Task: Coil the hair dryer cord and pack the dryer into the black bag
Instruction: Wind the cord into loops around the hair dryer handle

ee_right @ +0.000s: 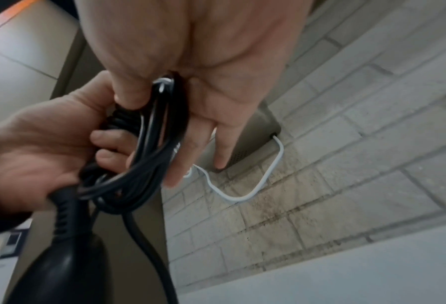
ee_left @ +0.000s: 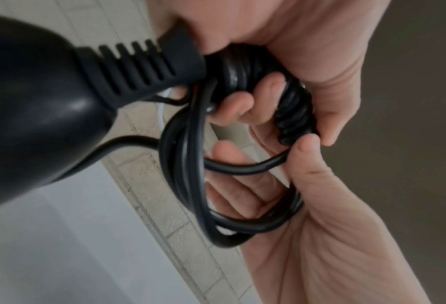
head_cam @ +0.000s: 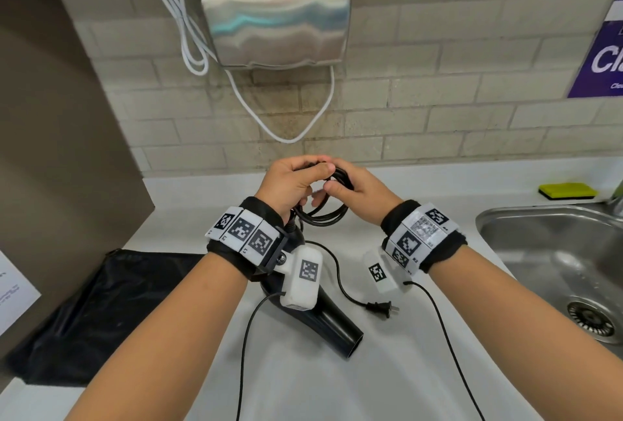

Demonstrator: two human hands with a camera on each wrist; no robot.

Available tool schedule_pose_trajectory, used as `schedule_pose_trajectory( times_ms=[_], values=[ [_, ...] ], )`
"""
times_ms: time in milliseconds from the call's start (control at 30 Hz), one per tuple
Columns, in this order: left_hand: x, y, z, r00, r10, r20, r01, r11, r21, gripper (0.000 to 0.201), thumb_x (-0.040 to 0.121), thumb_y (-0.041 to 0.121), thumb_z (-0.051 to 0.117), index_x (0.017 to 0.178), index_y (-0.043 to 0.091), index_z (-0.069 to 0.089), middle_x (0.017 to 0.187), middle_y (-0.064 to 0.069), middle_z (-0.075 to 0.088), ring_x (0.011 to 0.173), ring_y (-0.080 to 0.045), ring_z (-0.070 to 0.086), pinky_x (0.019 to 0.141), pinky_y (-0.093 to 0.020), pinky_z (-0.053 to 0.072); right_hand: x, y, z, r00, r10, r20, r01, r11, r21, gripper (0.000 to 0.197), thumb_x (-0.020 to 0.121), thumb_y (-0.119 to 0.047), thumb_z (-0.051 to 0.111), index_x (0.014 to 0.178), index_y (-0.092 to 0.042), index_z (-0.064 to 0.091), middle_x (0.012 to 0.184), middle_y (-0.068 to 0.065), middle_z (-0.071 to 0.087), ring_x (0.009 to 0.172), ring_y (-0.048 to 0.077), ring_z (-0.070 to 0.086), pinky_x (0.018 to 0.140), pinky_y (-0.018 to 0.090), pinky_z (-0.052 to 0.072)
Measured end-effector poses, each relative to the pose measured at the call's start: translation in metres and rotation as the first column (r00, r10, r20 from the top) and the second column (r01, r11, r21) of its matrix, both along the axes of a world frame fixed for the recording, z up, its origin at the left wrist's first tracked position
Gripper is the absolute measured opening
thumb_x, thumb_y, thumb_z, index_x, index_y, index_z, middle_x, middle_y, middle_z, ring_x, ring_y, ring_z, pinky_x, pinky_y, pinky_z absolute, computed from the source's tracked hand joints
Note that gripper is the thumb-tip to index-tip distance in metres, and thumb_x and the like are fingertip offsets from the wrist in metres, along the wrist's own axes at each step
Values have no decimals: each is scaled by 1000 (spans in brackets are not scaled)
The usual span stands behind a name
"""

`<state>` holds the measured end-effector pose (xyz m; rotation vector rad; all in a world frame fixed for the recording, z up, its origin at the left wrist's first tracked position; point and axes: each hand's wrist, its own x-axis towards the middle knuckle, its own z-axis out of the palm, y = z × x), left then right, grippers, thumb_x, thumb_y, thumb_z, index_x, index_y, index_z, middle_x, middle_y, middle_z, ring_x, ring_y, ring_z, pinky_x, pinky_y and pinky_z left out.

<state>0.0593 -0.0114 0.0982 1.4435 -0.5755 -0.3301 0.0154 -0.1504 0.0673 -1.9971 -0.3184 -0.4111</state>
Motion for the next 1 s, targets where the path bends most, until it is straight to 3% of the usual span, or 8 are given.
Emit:
schedule_pose_trajectory(
  times_ms=[100, 200, 267, 433, 567, 667, 767, 1000],
  values=[
    [0, 3, -1, 1000, -5, 6, 5, 1000, -1, 11, 85, 6, 62, 83, 15, 66, 61, 3, 57, 34, -4, 31, 38, -17, 26, -2, 2, -2, 996, 69, -52, -66, 996, 64, 19, 93, -8, 46, 108, -18, 52, 84, 3, 63, 73, 4, 66, 81, 23, 53],
    [2, 5, -2, 1000, -2, -12, 2, 1000, -10, 10, 84, 5, 63, 83, 15, 66, 61, 5, 60, 34, -4, 31, 37, -16, 26, -2, -1, -5, 996, 8, -90, -10, 1000, -21, 26, 96, -10, 42, 77, -12, 61, 70, -1, 61, 66, -1, 58, 77, 16, 45],
    [2, 6, -2, 1000, 0, -23, 0, 1000, -21, 10, 84, 5, 63, 82, 15, 67, 57, 9, 62, 34, -4, 30, 37, -17, 25, -2, -1, -10, 993, -4, -120, 8, 999, 37, 24, 93, -17, 47, 81, -1, 59, 65, -4, 52, 59, -2, 49, 72, 17, 42],
    [3, 8, -2, 1000, 11, -10, -11, 1000, -1, 12, 83, 5, 64, 79, 15, 67, 61, 5, 59, 33, -5, 29, 35, -16, 24, -8, -4, -21, 983, 55, -176, -9, 968, 252, 29, 82, -35, 33, 72, -13, 48, 63, -1, 32, 46, -2, 35, 50, 12, 28],
    [6, 11, -1, 998, 31, -54, -32, 999, -18, 11, 83, 7, 63, 78, 15, 67, 57, 6, 60, 32, -4, 27, 34, -16, 23, -6, -16, -18, 985, 15, -175, 25, 974, 225, 26, 83, -29, 37, 67, -19, 54, 61, -3, 39, 51, -2, 36, 56, 15, 29],
    [5, 11, -1, 998, 38, -55, -38, 999, -5, 10, 84, 9, 63, 77, 16, 67, 57, 7, 61, 32, -4, 27, 34, -15, 24, -3, -23, -15, 987, -115, -115, 124, 989, 77, 34, 95, -12, 42, 63, -19, 52, 61, -12, 51, 59, -3, 44, 68, 14, 35],
    [4, 9, -1, 1000, 21, 6, -21, 998, 61, 10, 85, 11, 62, 79, 17, 67, 67, 3, 59, 33, -4, 28, 36, -17, 25, 2, -24, -5, 948, -318, -20, 318, 948, 21, 29, 94, -6, 45, 67, -14, 54, 73, 7, 51, 71, 12, 46, 70, 19, 35],
    [3, 9, 0, 982, -91, 164, 38, 954, 296, 19, 85, 19, 65, 95, 35, 67, 83, -5, 60, 38, -5, 30, 40, -18, 28, 5, -11, 15, 878, -407, 252, 427, 904, -31, 19, 90, -6, 50, 80, 3, 63, 76, 7, 51, 74, 14, 49, 68, 9, 35]
  ],
)
